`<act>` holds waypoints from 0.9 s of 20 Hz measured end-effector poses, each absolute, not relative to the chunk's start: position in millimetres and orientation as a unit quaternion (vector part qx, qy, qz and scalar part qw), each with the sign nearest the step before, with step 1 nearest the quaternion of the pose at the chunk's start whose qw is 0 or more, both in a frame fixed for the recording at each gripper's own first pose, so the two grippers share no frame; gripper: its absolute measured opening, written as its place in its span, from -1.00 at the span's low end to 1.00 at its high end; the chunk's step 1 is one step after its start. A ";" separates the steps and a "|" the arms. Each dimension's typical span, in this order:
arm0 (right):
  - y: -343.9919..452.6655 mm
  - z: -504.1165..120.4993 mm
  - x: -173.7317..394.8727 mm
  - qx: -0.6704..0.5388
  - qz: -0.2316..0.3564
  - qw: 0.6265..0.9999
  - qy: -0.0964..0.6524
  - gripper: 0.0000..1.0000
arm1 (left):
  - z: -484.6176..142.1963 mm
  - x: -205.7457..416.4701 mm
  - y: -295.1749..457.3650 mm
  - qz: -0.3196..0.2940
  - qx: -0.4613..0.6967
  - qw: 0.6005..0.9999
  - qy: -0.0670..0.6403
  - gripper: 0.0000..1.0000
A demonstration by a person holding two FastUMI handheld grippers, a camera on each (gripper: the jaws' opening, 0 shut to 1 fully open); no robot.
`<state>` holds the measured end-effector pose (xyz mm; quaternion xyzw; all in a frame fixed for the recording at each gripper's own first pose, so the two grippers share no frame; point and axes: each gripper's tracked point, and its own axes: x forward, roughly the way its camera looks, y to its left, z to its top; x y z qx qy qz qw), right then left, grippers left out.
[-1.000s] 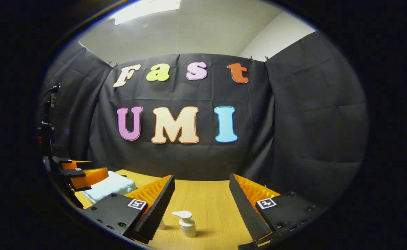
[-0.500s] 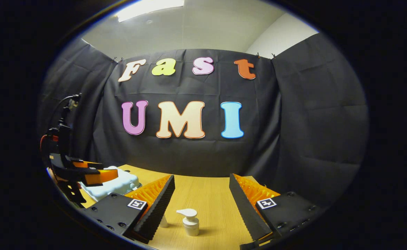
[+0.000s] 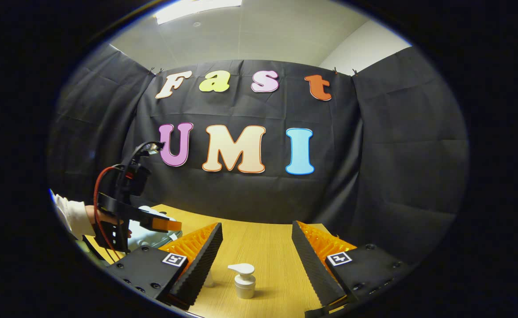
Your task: First open the suitcase, pack the skin care products into it, and then close the suitcase.
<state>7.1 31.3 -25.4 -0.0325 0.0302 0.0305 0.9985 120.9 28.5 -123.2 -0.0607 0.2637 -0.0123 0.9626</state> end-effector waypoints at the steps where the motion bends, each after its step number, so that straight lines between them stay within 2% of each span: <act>1: 31.3 -25.2 5.9 -0.032 0.031 0.999 0.030 1.00 | -133.5 124.5 30.0 -0.008 -0.063 0.958 0.281 0.89; 13: 41.4 -11.8 1.4 -0.027 0.051 0.998 0.008 0.97 | -221.7 126.2 45.9 0.051 -0.096 0.866 0.489 0.89; 18: 49.0 -13.6 -5.7 -0.035 0.065 0.997 0.007 0.97 | -240.9 121.2 49.4 0.052 -0.086 0.835 0.540 0.70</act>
